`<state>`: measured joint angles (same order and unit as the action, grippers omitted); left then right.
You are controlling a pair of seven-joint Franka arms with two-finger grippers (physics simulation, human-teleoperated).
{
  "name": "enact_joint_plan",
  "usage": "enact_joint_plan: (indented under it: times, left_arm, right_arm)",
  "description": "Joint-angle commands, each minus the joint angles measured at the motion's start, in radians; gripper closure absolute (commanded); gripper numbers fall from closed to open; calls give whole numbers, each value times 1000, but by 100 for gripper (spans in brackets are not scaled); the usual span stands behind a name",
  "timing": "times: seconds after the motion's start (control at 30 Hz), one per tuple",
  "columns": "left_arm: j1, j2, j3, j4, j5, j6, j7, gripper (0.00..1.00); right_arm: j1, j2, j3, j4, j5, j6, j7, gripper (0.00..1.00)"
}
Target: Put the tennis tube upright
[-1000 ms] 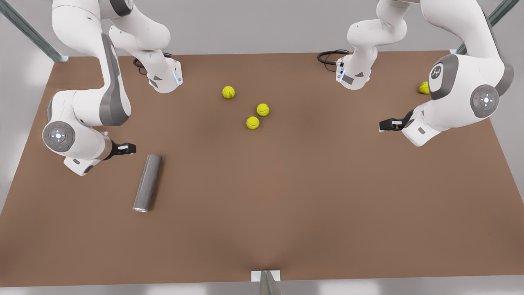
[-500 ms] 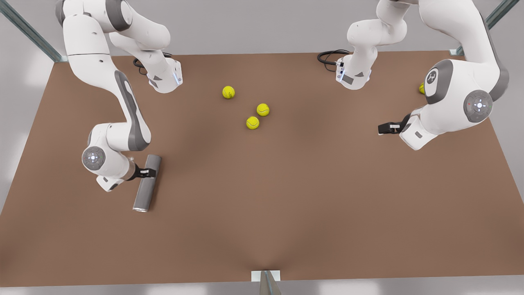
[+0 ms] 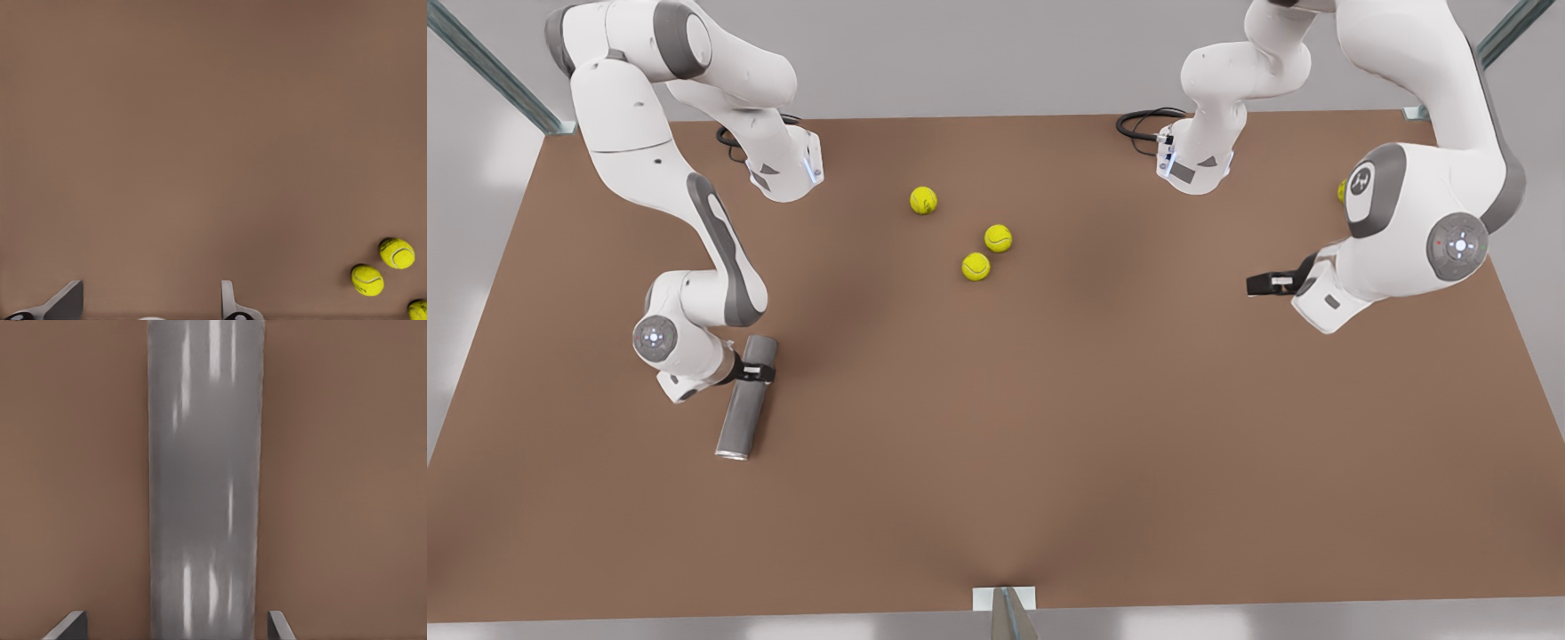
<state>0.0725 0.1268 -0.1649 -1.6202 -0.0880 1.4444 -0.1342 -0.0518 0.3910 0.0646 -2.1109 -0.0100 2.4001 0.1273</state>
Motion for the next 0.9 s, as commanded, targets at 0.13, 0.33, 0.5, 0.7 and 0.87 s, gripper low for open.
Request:
enact_joint_plan:
  times: [0.13, 0.33, 0.5, 0.7, 0.87]
  left_arm:
    - [-2, 4, -1, -7, 1, 2, -9, 0]
    - [-2, 5, -1, -7, 1, 13, -13, 0]
    - [-19, 2, 1, -4, 1, -4, -27, 0]
    - [-22, 5, 1, -6, 1, 1, -25, 0]
    - [-23, 8, 1, -6, 1, -4, -27, 0]
  right_arm:
    - [0, 43, -14, -3, -5, 79, 58, 0]
    - [6, 81, -20, 3, -12, 102, 60, 0]
    - [9, 97, -20, 2, -12, 117, 81, 0]
    - [9, 112, -20, 5, -13, 119, 81, 0]
    - [7, 127, -20, 5, -15, 126, 81, 0]
